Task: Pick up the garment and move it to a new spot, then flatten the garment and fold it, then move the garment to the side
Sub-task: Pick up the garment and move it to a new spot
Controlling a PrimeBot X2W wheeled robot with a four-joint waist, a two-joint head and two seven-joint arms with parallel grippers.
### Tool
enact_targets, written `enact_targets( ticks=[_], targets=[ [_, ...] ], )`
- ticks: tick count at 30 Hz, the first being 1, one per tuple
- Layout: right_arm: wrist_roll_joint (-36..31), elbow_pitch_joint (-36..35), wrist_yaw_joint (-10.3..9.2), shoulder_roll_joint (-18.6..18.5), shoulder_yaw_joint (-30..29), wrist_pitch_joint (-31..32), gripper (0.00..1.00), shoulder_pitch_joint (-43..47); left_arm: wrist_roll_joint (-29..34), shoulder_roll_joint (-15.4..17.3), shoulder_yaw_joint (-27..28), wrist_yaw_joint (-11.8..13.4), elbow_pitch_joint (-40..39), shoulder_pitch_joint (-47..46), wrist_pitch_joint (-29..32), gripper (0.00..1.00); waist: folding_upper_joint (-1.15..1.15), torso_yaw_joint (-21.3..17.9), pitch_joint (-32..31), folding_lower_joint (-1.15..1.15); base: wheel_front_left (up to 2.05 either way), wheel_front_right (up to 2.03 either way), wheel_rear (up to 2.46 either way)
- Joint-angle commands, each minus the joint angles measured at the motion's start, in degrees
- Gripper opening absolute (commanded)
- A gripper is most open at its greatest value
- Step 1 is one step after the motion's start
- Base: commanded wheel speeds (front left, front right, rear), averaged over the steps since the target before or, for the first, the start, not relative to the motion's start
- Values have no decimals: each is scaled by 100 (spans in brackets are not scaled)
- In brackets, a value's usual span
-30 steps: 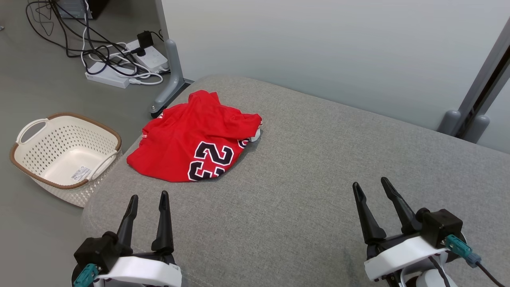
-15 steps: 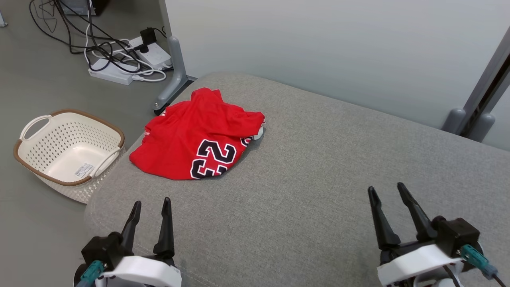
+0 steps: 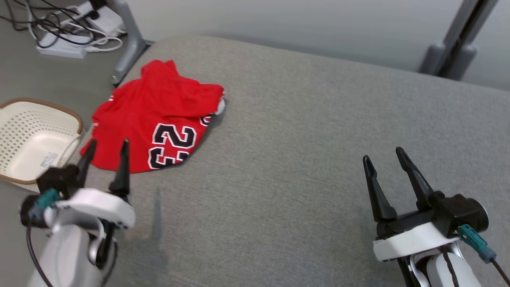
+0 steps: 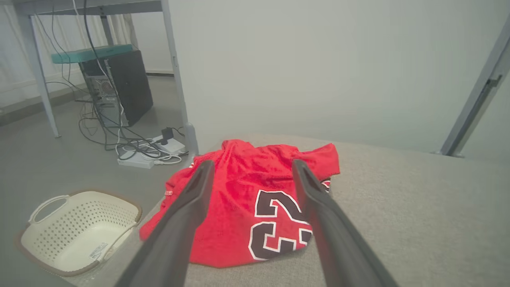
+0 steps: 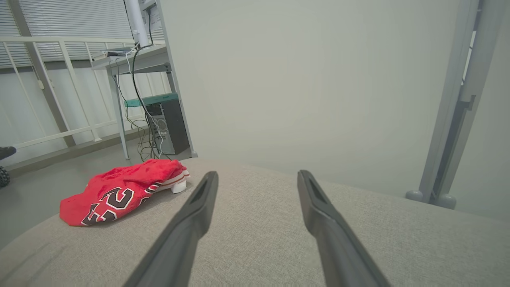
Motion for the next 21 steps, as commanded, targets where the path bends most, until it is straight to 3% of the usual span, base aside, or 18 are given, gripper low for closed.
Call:
enact_targets(
  ticks=[1, 9, 12, 16, 21],
  targets=[
    [-45, -43, -1, -34, 15, -1, 100, -102, 29, 132, -13, -44, 177, -308, 120, 100, 0, -338, 367, 0, 0, 0, 0],
    [-293, -211, -1, -129, 237, 0, 100, -503, -102, 861, -290, -135, 1625, -1777, 995, 100, 0, -769, 1000, 0, 0, 0, 0],
    [-348, -304, -1, -140, 355, -1, 100, -598, -323, 987, -545, -144, 2102, -2215, 1547, 100, 0, -899, 1168, 0, 0, 0, 0],
    [-373, -393, -1, -146, 492, -1, 100, -671, -963, 1209, -937, -140, 2371, -2614, 2421, 100, 0, -1055, 1302, 0, 0, 0, 0],
    [-423, -450, -1, -161, 629, -1, 100, -743, -1294, 1557, -1449, -141, 2557, -2928, 2947, 100, 0, -1224, 1427, 0, 0, 0, 0]
  ],
)
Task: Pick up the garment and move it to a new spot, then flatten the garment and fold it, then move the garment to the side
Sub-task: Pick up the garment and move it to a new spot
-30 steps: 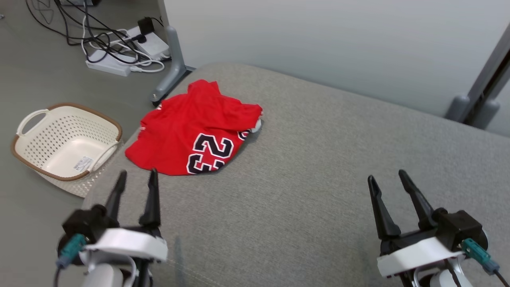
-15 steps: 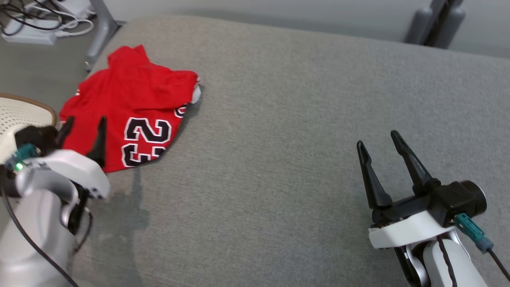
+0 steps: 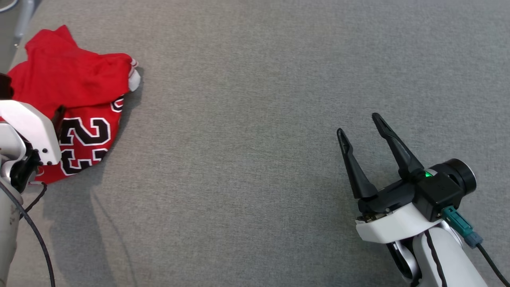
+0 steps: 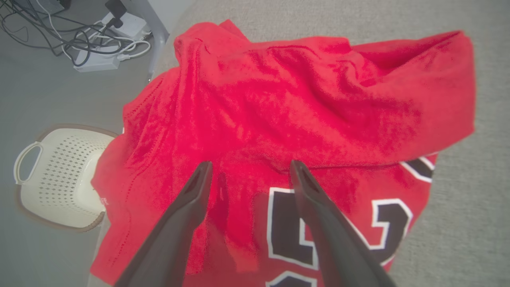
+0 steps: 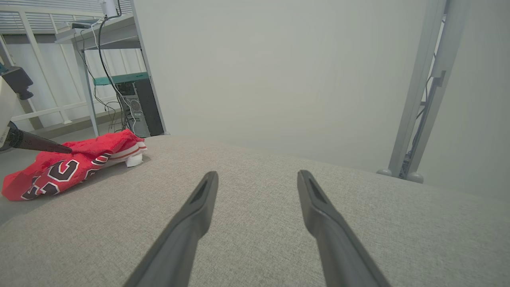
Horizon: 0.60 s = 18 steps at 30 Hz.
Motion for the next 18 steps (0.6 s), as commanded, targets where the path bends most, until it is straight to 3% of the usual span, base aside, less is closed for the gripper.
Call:
enact_targets(
  ticks=[1, 8, 18],
  targets=[
    [-24, -55, -1, -22, 22, -1, 100, -52, -131, 20, -109, -13, 79, -112, 155, 100, 0, -104, 85, 0, 0, 0, 0],
    [-38, -140, -1, -7, 106, -1, 100, -80, -699, 200, -328, -13, 537, -429, 845, 100, 0, -282, 231, 0, 0, 0, 0],
    [-73, -201, -1, 8, 103, 0, 100, -123, -914, 184, -421, -14, 1177, -707, 1180, 100, 0, -435, 410, 0, 0, 0, 0]
  ],
)
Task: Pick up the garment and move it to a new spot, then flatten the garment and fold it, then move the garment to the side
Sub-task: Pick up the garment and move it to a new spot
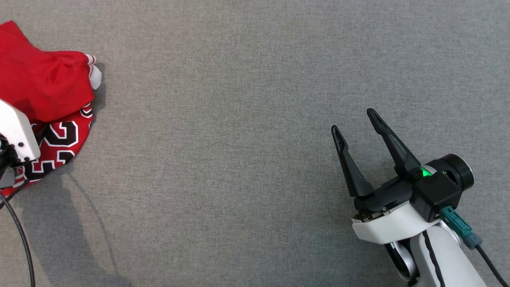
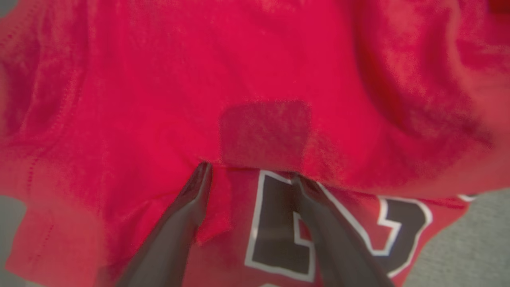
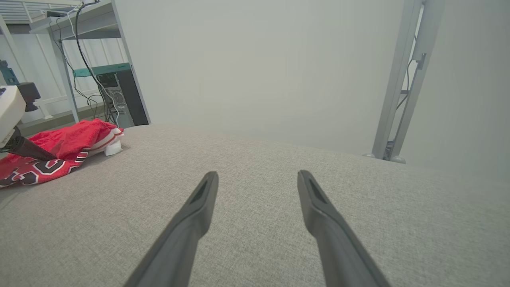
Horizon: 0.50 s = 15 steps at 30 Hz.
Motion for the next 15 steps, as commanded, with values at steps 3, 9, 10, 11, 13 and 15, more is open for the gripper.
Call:
enact_targets(
  ticks=[3, 9, 10, 11, 13, 15],
  targets=[
    [-37, -40, -1, -8, -18, -1, 100, -65, -37, -86, -75, -14, 148, -21, 117, 100, 0, -20, 35, 0, 0, 0, 0],
    [-37, -34, -1, 8, -54, -1, 100, -81, -158, -198, -192, -15, 279, 24, 341, 96, 0, 2, 57, 0, 0, 0, 0],
    [-40, -25, -1, 9, -55, -1, 100, -81, -187, -228, -236, -15, 246, 48, 392, 44, 0, 13, 56, 0, 0, 0, 0],
    [-45, -18, -1, 10, -56, -1, 100, -74, -222, -239, -264, -15, 194, 67, 403, 2, 0, 25, 53, 0, 0, 0, 0],
    [-46, 4, -1, 11, -59, -1, 100, -73, -291, -229, -320, -15, 100, 107, 420, 0, 0, 49, 36, 0, 0, 0, 0],
    [-48, 35, -1, 14, -59, 0, 100, -72, -318, -162, -380, -15, 1, 119, 324, 0, 0, 74, -10, 0, 0, 0, 0]
  ],
)
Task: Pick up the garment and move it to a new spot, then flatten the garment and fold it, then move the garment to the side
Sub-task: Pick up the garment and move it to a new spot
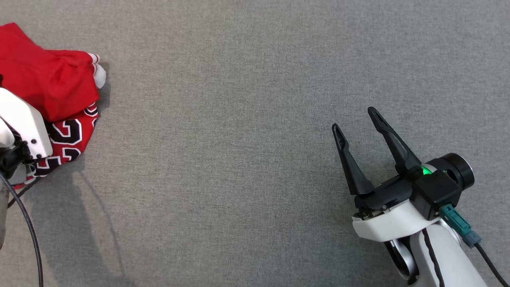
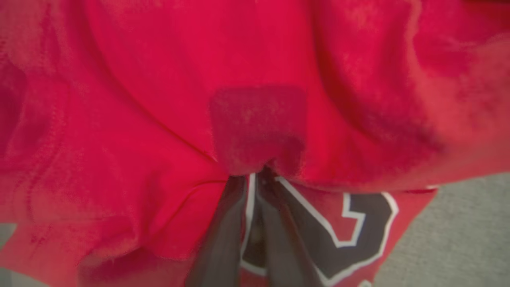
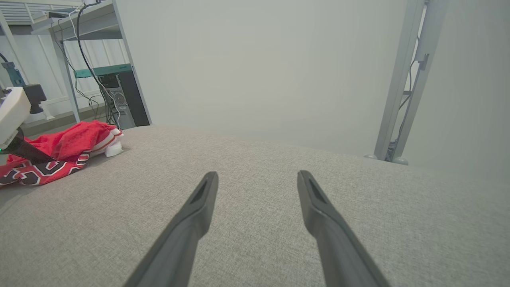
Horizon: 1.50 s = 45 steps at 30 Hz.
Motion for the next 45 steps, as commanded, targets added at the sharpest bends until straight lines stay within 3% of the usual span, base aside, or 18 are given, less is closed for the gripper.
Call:
enact_targets(
  ticks=[1, 8, 15, 21, 30, 36, 45],
  targets=[
    [-10, 12, -1, -13, -7, -1, 100, -39, -17, -29, -58, -16, 36, 184, -12, 0, 0, 17, -46, 0, 0, 0, 0],
    [90, 120, -1, -5, 0, -1, 100, 73, 74, 47, -109, -14, -150, 110, -1098, 0, 0, 44, -538, 0, 0, 0, 0],
    [219, 205, -1, 2, -160, -1, 100, 266, 147, -191, -89, 3, -262, 152, -2576, 0, 0, 85, -1212, 0, 0, 0, 0],
    [302, 248, -1, 14, -298, -1, 100, 462, 103, -426, -204, -12, -622, 281, -3485, 0, 0, 86, -1762, 0, 0, 0, 0],
    [321, 190, -1, 29, -474, -1, 100, 630, -104, -823, -511, -14, -1570, 516, -4035, 0, 0, -31, -2183, 0, 0, 0, 0],
    [234, 84, -1, 37, -668, -1, 100, 637, -204, -1284, -714, -7, -2517, 769, -4155, 0, 0, -375, -2248, 0, 0, 0, 0],
    [163, -75, -1, 50, -961, 0, 100, 526, -105, -1944, -1170, 453, -3190, 1321, -4020, 0, 0, -1112, -1950, 0, 0, 0, 0]
  ],
)
